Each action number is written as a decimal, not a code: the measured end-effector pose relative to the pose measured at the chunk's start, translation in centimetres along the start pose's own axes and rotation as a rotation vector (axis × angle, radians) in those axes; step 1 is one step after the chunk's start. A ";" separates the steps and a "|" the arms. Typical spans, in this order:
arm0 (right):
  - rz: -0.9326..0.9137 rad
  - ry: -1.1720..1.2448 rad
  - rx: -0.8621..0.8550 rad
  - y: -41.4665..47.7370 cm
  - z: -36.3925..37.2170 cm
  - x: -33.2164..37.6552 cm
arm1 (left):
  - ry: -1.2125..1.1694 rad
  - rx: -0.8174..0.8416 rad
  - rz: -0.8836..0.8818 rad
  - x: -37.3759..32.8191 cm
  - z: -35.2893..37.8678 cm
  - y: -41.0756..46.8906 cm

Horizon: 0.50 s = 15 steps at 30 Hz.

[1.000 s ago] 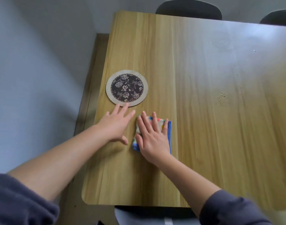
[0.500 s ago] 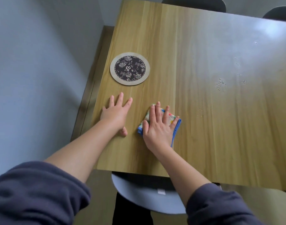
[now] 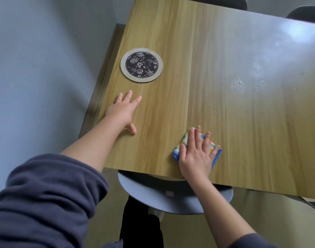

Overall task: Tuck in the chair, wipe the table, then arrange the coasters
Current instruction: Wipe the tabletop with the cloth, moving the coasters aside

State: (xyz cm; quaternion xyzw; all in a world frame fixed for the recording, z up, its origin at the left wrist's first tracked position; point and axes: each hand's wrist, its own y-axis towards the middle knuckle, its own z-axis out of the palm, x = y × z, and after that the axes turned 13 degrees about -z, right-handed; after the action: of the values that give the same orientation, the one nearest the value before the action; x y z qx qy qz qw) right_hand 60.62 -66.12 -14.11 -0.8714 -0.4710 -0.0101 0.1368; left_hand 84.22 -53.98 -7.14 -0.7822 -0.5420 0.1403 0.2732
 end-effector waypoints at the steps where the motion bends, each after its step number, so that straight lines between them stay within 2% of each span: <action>1: 0.060 0.009 -0.013 0.3 0.0 0.3 | -0.013 -0.002 -0.003 0.0 0.1 0.0; 4: 0.121 0.054 -0.048 1.2 -0.1 3.1 | -0.029 0.006 -0.004 -0.2 0.2 0.1; 8: -0.163 0.039 -0.019 -1.0 0.7 5.3 | -0.037 0.012 0.008 -0.1 0.4 0.3; 11: -0.298 0.005 0.006 -2.8 0.9 2.3 | -0.059 0.006 0.018 0.2 0.6 0.5; 15: -0.147 -0.011 -0.008 -0.5 -0.2 -2.5 | -0.065 0.005 0.042 0.6 1.0 0.8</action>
State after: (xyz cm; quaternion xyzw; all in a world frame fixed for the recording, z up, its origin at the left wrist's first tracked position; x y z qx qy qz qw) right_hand 58.81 -67.98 -14.20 -0.8349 -0.5346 -0.0172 0.1297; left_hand 84.54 -53.31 -8.35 -0.7879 -0.5335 0.1726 0.2545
